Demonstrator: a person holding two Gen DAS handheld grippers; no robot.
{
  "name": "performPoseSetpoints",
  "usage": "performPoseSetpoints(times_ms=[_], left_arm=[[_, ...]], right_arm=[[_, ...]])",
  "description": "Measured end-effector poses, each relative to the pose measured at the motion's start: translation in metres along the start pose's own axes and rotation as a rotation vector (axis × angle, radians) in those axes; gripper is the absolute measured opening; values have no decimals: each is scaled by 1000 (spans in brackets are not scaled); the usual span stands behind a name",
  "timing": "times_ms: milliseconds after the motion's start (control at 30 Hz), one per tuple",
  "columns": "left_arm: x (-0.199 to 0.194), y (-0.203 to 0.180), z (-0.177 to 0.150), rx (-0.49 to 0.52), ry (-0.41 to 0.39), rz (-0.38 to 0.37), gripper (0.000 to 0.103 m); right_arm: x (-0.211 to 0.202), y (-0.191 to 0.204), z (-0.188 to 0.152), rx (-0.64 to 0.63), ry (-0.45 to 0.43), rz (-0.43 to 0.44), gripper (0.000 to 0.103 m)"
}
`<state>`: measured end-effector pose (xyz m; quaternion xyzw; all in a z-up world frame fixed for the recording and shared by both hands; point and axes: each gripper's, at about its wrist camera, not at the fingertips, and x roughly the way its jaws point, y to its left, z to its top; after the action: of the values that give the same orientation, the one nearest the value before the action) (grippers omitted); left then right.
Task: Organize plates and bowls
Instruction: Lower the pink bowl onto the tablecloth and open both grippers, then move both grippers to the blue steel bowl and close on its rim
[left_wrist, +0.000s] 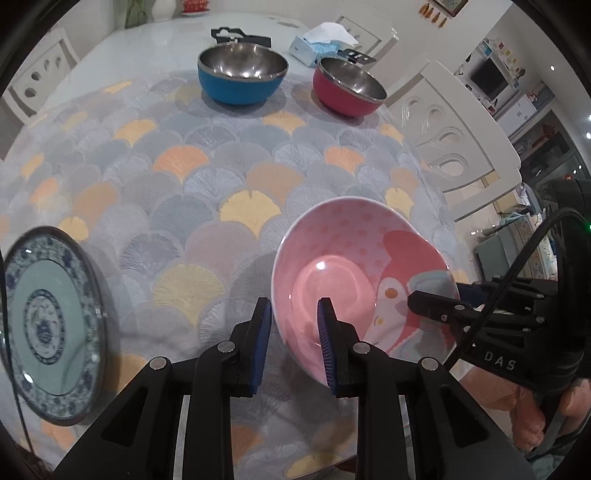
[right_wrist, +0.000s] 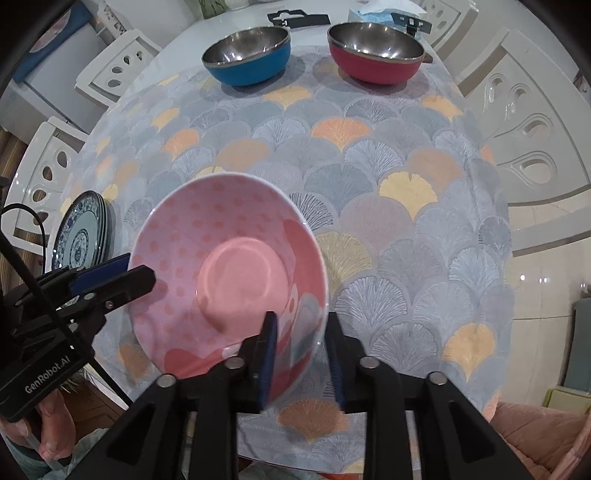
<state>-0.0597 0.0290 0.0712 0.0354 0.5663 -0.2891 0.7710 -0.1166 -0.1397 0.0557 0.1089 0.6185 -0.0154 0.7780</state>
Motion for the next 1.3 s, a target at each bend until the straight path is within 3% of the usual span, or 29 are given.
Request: performPoseSetpoints(times_ms=[67, 167, 267, 333, 533, 567, 667, 767, 867, 1033, 1300], left_arm=[[-9, -2, 1, 18, -18, 17, 23], [-23, -5, 7, 38, -57, 40, 23], [-38, -4, 20, 57, -100, 70, 27], [-49, -1, 31, 59, -143, 106, 33], [-79, 23, 81, -4, -262, 143, 37], [-84, 27, 91, -16, -279, 147, 40], [-94, 36, 115, -34, -320, 153, 63], [-98, 37, 140, -6, -360, 176, 63], [-85, 37, 168, 22, -345, 224, 63], [-52, 53, 211, -2, -286, 186, 63], [20, 83, 254, -50, -153, 136, 63]], right_arm=[[-7, -2, -1, -5, -13, -14, 44], [-24, -8, -1, 2, -48, -6, 50], [-42, -14, 2, 36, -79, 36, 51], [-55, -17, 9, 47, -118, 34, 52], [-81, -18, 48, 50, -225, 17, 54], [-83, -18, 57, 50, -236, 8, 54], [-89, -15, 88, 54, -266, -5, 55], [-88, -15, 122, 78, -279, 27, 64], [-77, -13, 154, 96, -271, 49, 68], [-47, -3, 199, 83, -223, 87, 68], [8, -5, 244, 117, -151, 119, 68]])
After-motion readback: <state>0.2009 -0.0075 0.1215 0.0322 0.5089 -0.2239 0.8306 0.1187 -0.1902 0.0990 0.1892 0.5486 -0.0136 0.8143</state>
